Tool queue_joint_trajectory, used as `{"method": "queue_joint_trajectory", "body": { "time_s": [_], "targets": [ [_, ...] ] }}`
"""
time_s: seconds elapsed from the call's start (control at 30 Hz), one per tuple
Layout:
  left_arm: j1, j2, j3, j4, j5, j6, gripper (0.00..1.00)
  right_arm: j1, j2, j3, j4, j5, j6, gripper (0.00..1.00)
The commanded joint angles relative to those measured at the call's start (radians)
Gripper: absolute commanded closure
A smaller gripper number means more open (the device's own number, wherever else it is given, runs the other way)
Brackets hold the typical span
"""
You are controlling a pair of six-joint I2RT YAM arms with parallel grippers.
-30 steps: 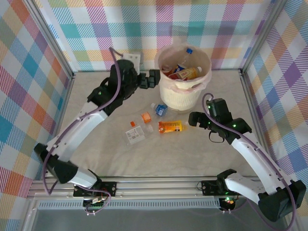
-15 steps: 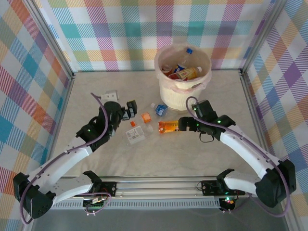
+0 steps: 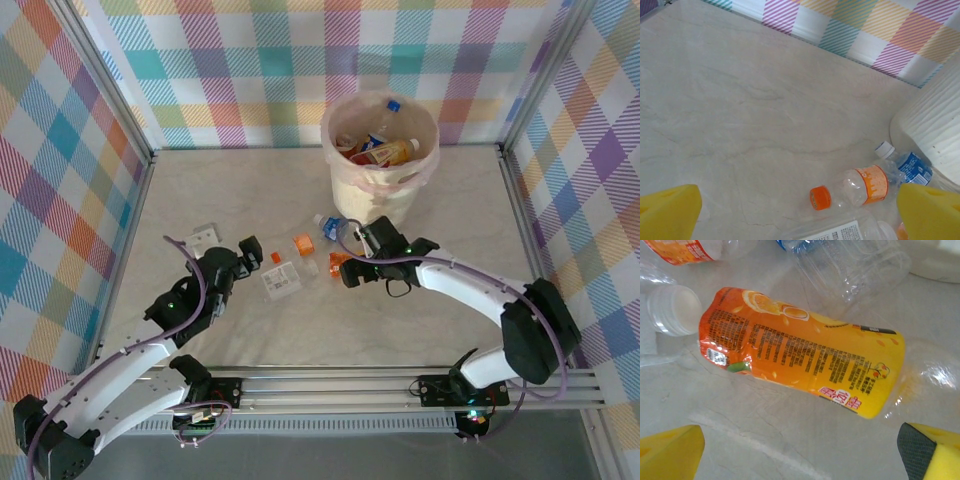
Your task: Put the plastic bottles in the bin
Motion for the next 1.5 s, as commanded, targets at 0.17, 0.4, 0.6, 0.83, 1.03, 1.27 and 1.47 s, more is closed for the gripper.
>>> {"method": "queue_joint_trajectory", "body": {
  "time_s": [0.17, 0.4, 0.6, 0.83, 1.03, 1.27, 1.47],
  "targets": [
    [-0.005, 0.0, -0.007, -0.038, -0.04, -0.026, 0.0, 0.017, 0.076, 0.095, 0.039, 0.034, -0.11, 0.0],
    [-0.006, 0.019, 0.002, -0.04, -0.039, -0.025, 0.0, 0.019, 0.14, 0.136, 0.045, 0.044, -0.17, 0.0],
    [-0.006, 0.022, 0.005, -0.042, -0.045, -0.022, 0.0, 0.02, 0.199, 0.178, 0.039, 0.059, -0.219, 0.0],
    [-0.006, 0.034, 0.009, -0.054, -0.05, -0.022, 0.0, 0.02, 0.236, 0.192, 0.023, 0.078, -0.24, 0.0],
    [-0.006, 0.037, 0.014, -0.054, -0.048, -0.022, 0.0, 0.02, 0.258, 0.185, 0.001, 0.081, -0.231, 0.0],
    [-0.006, 0.036, 0.016, -0.06, -0.048, -0.023, 0.0, 0.026, 0.257, 0.174, -0.057, 0.079, -0.176, 0.0],
    [-0.006, 0.033, 0.017, -0.06, -0.048, -0.023, 0.0, 0.046, 0.234, 0.165, -0.114, 0.071, -0.117, 0.0]
  ]
}}
